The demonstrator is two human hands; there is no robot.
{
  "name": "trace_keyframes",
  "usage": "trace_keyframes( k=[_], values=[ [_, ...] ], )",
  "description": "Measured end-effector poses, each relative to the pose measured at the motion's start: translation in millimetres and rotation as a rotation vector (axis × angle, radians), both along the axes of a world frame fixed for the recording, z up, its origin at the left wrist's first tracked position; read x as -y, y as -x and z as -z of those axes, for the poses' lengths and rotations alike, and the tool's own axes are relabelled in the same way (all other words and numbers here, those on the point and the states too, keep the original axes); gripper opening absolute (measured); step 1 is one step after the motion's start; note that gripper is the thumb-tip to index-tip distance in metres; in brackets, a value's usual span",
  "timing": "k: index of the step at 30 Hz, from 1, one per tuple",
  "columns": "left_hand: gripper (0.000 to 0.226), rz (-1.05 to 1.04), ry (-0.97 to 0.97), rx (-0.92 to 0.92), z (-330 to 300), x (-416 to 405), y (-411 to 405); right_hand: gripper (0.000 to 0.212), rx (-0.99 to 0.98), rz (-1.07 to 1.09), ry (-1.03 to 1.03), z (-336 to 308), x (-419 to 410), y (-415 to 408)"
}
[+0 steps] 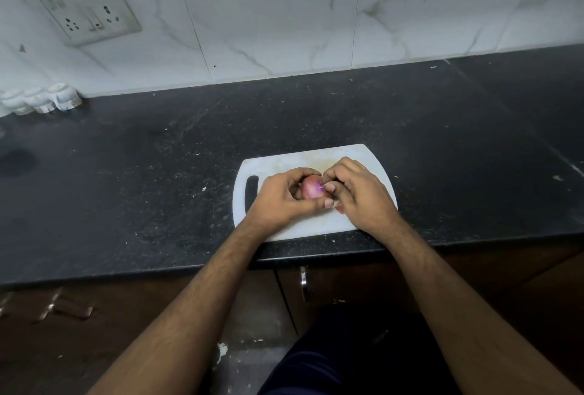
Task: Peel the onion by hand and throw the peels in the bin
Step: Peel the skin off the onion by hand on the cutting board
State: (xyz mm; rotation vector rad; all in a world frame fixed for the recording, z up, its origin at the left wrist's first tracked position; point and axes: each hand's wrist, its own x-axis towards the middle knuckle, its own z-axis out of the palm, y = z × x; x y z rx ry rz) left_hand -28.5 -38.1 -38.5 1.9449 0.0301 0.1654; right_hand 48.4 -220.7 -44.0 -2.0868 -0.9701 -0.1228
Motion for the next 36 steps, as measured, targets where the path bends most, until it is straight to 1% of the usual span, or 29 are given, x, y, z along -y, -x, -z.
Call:
trace_keyframes(
  k=[8,16,20,27,33,36],
  values=[
    [0.04,0.09,0.142,-0.051,-0.1,-4.7,-2.1,0.011,0.002,-0.059,-0.032,0.9,0.2,-0.9],
    [0.044,0.013,0.178,-0.029,0.6,-2.8,-1.8,0.009,0.002,-0.067,-0.016,1.3,-1.5,-1.7],
    [0.04,-0.003,0.221,-0.027,-0.8,-3.5,-2.4,0.01,-0.062,-0.097,-0.077,0.6,-1.3,-1.6],
    [0.039,0.026,0.251,-0.033,-0.2,-3.8,-2.8,0.009,-0.103,-0.082,-0.078,1.3,-1.0,-1.6],
    [0.049,0.057,0.306,-0.07,2.5,-7.4,-5.6,0.01,-0.148,-0.11,-0.101,2.2,0.8,-3.7],
    [0.051,0.063,0.339,-0.084,2.2,-8.5,-4.8,0.015,-0.218,-0.134,-0.146,0.2,1.9,-3.7]
  ],
)
